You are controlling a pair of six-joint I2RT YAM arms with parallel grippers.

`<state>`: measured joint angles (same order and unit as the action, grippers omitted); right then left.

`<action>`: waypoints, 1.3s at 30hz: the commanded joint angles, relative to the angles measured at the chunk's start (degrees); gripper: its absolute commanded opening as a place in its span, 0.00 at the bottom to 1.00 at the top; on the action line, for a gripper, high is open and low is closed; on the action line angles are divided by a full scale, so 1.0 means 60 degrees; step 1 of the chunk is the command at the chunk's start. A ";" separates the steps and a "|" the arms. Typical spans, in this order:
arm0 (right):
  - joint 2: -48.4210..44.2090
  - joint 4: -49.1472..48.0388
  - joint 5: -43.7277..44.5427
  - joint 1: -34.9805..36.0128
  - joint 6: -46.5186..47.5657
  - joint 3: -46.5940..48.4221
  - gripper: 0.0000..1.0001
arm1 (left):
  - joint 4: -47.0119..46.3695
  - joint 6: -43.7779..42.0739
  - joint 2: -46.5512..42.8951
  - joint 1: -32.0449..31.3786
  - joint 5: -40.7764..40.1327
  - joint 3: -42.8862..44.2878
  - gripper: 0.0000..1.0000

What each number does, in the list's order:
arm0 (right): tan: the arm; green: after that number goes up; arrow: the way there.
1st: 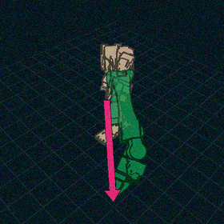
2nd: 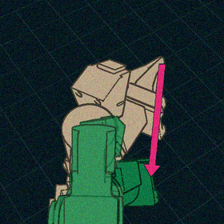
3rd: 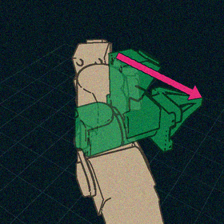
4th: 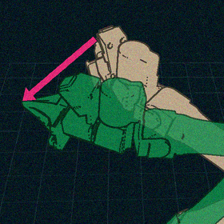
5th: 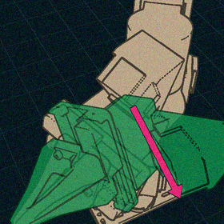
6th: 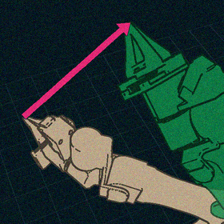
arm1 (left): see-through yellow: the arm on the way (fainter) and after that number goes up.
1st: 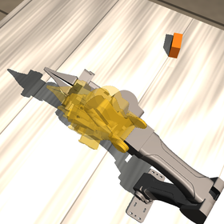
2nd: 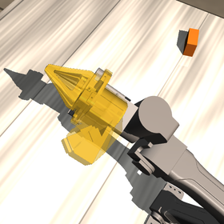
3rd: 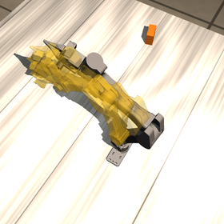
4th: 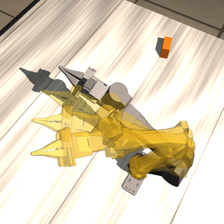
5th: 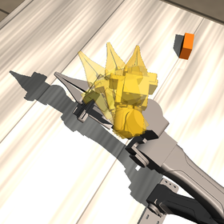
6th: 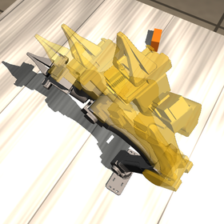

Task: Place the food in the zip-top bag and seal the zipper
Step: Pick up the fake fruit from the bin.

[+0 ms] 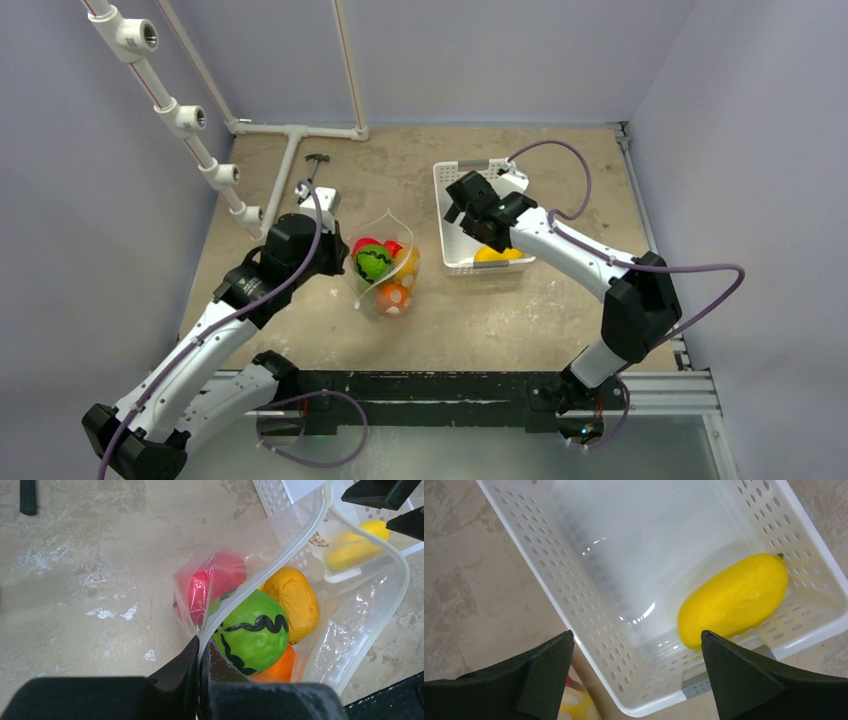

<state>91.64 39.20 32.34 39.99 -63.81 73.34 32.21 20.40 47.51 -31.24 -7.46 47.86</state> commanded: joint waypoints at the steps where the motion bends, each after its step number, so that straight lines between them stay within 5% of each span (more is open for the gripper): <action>1: -0.0299 0.0512 0.0331 -0.0223 -0.1347 0.0448 0.99 | -0.0476 -0.0046 -0.0219 0.0061 0.0134 -0.0073 0.00; 13: 0.0178 0.1025 0.0069 -0.0541 -0.2087 0.0542 0.99 | -0.0503 -0.0038 -0.0257 0.0065 0.0190 -0.0088 0.00; 39: 0.0812 0.0117 -0.0630 -0.1079 -0.0792 -0.0589 0.99 | -0.0504 -0.0061 -0.0260 0.0053 0.0289 -0.0093 0.00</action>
<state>95.74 41.50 28.88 33.91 -70.13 70.85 31.75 20.40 46.68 -31.24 -6.17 47.33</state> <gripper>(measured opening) 0.987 0.003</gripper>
